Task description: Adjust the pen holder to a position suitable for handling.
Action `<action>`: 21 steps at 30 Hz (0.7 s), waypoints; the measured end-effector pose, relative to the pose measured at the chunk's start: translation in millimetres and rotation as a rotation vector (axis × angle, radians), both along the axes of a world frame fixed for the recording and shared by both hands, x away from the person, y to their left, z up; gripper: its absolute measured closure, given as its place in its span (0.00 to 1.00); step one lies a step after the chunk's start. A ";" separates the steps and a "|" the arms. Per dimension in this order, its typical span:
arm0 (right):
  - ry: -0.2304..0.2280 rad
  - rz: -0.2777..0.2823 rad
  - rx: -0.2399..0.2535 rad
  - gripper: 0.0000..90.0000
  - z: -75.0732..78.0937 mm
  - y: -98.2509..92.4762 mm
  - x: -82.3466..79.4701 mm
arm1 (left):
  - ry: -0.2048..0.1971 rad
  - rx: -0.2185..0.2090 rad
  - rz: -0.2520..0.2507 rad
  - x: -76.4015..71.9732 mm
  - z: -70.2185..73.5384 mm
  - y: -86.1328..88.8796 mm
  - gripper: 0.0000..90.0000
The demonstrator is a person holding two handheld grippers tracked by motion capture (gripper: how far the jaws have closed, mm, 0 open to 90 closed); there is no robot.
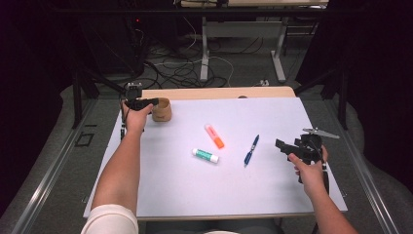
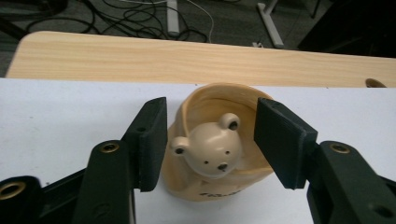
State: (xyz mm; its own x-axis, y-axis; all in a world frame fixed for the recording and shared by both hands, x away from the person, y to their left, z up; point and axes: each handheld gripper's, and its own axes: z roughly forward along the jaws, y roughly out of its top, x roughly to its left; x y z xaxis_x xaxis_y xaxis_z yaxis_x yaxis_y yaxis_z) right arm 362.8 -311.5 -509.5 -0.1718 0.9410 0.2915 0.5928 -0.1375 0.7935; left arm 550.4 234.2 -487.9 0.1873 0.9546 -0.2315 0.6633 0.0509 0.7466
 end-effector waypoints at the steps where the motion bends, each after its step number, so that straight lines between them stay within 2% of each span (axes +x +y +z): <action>1: 0.001 0.000 0.001 0.17 0.0 0.1 0.0 | 0.007 0.013 -0.007 -0.3 0.5 -0.2 0.51; 7: 0.009 0.002 0.010 0.17 -0.6 0.6 0.2 | 0.000 0.021 0.021 -1.4 1.4 -2.8 0.57; 11: 0.016 0.004 0.023 0.17 -0.6 2.4 0.0 | 0.004 0.012 0.044 -2.2 1.8 -3.5 0.61; 17: 0.010 0.002 0.015 0.17 -0.5 0.3 0.2 | 0.007 0.019 0.090 -1.2 0.7 -7.6 0.61; 21: 0.015 -0.003 0.031 0.17 0.1 -0.4 -0.1 | 0.014 0.016 0.092 -0.4 -0.3 -5.7 0.61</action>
State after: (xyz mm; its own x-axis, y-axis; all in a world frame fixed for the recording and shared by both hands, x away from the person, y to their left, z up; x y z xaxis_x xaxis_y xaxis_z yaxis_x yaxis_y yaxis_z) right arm 362.6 -311.9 -509.4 -0.1642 0.9320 0.3232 0.6041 -0.1640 0.7799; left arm 550.0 228.5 -488.2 0.0957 0.9713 -0.2177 0.6671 0.0998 0.7383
